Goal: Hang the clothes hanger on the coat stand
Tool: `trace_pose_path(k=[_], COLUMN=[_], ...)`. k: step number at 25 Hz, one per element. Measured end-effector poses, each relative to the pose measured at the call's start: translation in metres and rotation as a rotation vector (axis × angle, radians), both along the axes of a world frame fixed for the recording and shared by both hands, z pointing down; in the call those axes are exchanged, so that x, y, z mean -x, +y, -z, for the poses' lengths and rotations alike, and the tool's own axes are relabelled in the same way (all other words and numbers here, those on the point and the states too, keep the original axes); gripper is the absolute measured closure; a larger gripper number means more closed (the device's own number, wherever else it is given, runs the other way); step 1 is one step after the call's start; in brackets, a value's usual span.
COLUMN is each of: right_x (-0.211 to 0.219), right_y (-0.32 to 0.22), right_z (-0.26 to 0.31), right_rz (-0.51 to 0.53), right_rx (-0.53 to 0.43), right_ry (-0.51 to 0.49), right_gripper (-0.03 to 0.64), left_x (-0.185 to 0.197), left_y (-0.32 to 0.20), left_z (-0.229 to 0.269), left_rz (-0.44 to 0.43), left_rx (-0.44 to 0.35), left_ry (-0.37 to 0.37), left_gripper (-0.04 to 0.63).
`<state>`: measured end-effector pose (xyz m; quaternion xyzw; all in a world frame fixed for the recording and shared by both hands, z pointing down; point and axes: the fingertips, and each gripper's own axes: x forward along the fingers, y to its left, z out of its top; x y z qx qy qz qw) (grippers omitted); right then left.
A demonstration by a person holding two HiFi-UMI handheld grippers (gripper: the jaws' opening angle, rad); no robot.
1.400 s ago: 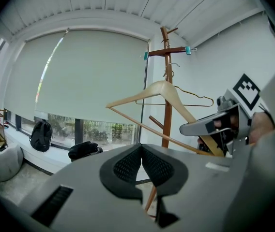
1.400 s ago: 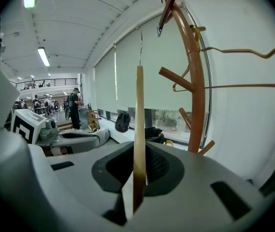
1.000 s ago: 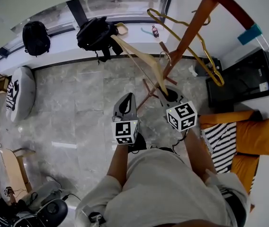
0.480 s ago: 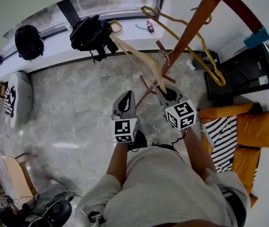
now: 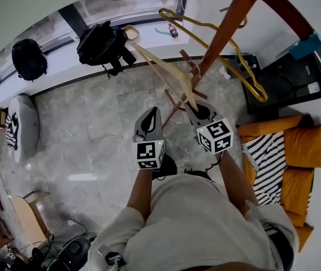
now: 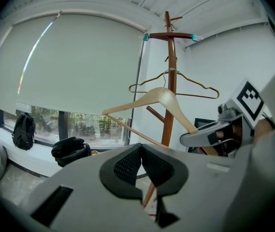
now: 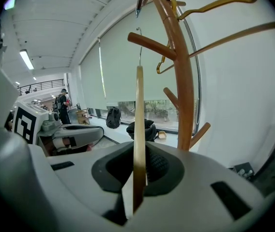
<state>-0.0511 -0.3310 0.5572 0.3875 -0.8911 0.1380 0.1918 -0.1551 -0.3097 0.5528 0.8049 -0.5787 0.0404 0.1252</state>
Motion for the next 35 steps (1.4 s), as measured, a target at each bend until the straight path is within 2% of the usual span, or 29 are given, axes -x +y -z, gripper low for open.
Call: trace_pose_path(k=[19,35], right_x=[-0.020,-0.034], right_y=[-0.014,-0.019], right_z=[-0.015,-0.036], right_rz=[-0.061,-0.095], right_rx=[0.022,0.060], right_ry=[-0.011,-0.006], right_gripper=[0.594,0.592], left_x=[-0.019,-0.019], left_y=[-0.018,-0.025], left_z=[-0.009,-0.005], left_rz=[-0.066,-0.079], left_rx=[0.019,0.017], left_ry=[-0.016,-0.031], left_gripper=[0.586,0.586])
